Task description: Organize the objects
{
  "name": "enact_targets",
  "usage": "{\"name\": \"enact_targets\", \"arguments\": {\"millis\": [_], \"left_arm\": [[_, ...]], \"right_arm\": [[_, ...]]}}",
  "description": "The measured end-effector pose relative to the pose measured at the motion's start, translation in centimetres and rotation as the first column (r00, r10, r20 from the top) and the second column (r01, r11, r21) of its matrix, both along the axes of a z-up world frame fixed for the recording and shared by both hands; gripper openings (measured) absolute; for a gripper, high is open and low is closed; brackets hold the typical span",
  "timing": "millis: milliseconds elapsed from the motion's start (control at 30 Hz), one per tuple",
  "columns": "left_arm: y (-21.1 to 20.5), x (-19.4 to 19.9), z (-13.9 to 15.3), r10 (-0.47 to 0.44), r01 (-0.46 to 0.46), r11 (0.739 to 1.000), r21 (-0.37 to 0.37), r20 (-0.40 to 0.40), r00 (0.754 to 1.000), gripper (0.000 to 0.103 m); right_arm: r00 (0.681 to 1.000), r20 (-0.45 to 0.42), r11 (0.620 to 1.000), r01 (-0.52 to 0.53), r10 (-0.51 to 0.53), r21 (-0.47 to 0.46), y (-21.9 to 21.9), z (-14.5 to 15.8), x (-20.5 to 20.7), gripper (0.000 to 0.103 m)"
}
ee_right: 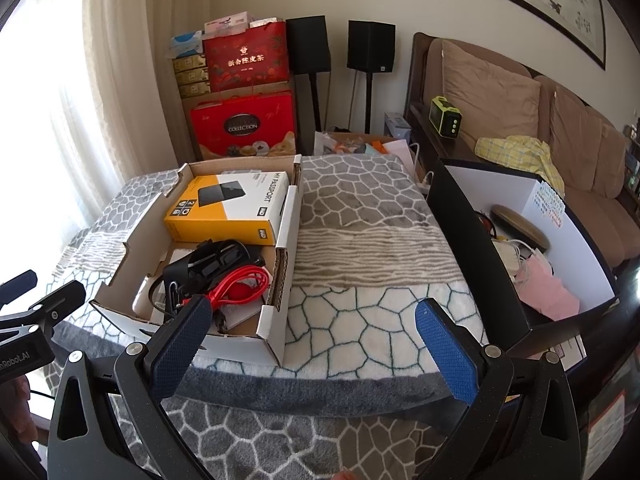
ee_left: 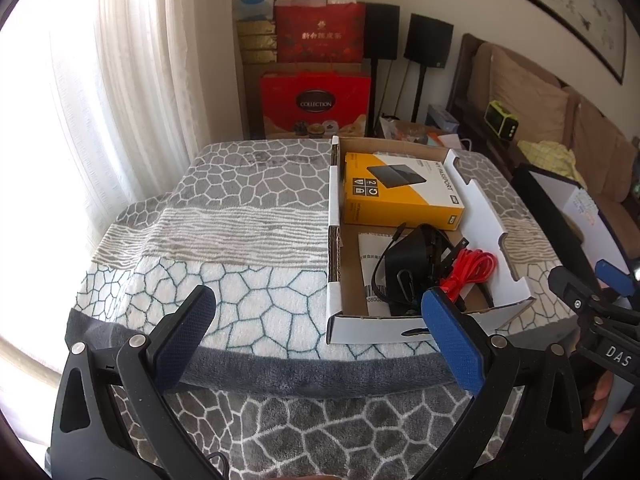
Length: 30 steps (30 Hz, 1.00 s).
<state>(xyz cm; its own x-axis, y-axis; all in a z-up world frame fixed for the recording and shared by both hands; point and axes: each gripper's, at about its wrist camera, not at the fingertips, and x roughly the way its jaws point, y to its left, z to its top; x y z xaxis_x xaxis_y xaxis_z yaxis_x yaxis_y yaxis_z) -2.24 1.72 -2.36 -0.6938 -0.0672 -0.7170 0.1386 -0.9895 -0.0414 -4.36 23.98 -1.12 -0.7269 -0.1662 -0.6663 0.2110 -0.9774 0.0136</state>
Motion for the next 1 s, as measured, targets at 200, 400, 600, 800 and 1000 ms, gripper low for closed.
{"name": "enact_targets", "arguments": {"millis": [200,400,600,800,1000], "left_arm": [[0.1,0.0,0.06,-0.004,0.004,1.0,0.001,0.001,1.0,0.103],[0.15,0.04,0.06,-0.003,0.003,1.0,0.003,0.001,1.0,0.103],[0.11,0.08,0.0,-0.001,0.001,1.0,0.004,0.003,1.0,0.103],[0.09,0.01,-0.08,-0.003,0.003,1.0,0.005,0.004,1.0,0.103],[0.07,0.01,-0.17,-0.004,0.004,1.0,0.01,0.005,1.0,0.103]], "right_arm": [[1.0,0.002,1.0,0.0,0.0,-0.001,-0.05,-0.04,0.02,0.102],[1.0,0.002,1.0,0.001,-0.001,-0.001,-0.05,-0.01,0.03,0.102],[1.0,0.003,1.0,0.0,0.0,-0.003,-0.09,0.02,0.04,0.102],[1.0,0.003,1.0,0.001,-0.001,-0.001,-0.12,0.04,0.04,0.102],[1.0,0.005,1.0,0.001,-0.001,-0.002,-0.09,0.06,0.01,0.102]]}}
